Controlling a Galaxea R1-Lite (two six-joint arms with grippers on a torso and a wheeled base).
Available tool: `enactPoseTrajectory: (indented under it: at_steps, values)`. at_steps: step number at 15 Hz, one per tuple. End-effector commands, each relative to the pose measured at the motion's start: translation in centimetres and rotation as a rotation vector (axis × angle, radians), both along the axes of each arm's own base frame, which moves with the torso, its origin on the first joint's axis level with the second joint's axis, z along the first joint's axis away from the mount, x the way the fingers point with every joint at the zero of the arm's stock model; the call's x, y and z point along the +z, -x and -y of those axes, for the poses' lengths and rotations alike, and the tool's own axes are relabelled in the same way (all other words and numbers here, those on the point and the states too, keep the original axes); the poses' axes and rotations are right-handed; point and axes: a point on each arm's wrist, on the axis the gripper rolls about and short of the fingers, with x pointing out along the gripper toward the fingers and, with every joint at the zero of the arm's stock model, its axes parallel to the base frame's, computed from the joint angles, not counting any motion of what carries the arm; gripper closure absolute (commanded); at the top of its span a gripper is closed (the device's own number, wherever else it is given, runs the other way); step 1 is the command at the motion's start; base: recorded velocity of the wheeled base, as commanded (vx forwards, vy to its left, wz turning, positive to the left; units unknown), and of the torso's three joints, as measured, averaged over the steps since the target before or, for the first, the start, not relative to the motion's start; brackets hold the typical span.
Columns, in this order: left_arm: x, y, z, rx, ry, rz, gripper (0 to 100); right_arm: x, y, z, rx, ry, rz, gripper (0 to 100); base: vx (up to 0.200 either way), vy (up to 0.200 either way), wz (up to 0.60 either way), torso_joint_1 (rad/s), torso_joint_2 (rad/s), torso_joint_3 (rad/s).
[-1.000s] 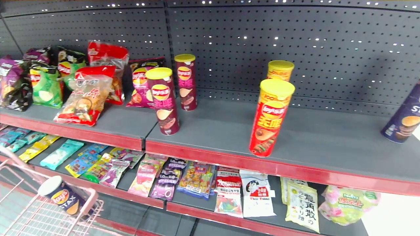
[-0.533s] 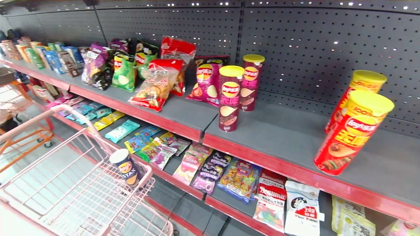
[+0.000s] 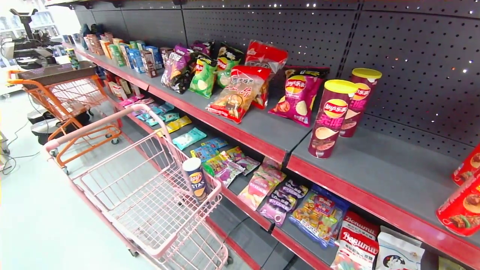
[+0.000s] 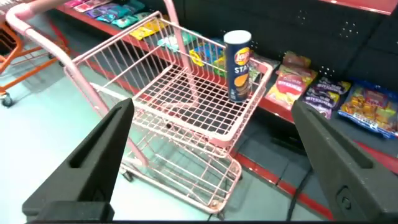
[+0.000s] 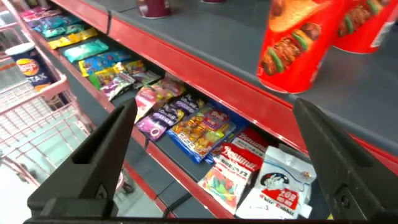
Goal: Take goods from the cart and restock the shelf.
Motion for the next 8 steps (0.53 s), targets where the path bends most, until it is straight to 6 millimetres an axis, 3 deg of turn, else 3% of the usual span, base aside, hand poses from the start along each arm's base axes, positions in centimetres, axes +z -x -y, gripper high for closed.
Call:
enactPoseTrajectory:
  at_steps: [1, 6, 8]
  values:
    - [0.0, 0.0, 0.0, 0.0, 0.0, 0.0, 0, 0.0, -0.01, 0.0, 0.001, 0.0, -0.001, 0, 0.0, 0.0, 0.0, 0.0, 0.0, 0.0]
    - [0.0, 0.0, 0.0, -0.001, 0.0, 0.0, 0, 0.0, -0.01, 0.0, 0.002, -0.001, -0.001, 0, 0.0, 0.0, 0.0, 0.0, 0.0, 0.0]
    - [0.0, 0.0, 0.0, -0.003, -0.001, 0.0, 0, 0.0, -0.01, 0.0, 0.004, -0.001, -0.001, 0, 0.0, 0.0, 0.0, -0.102, 0.25, 0.154]
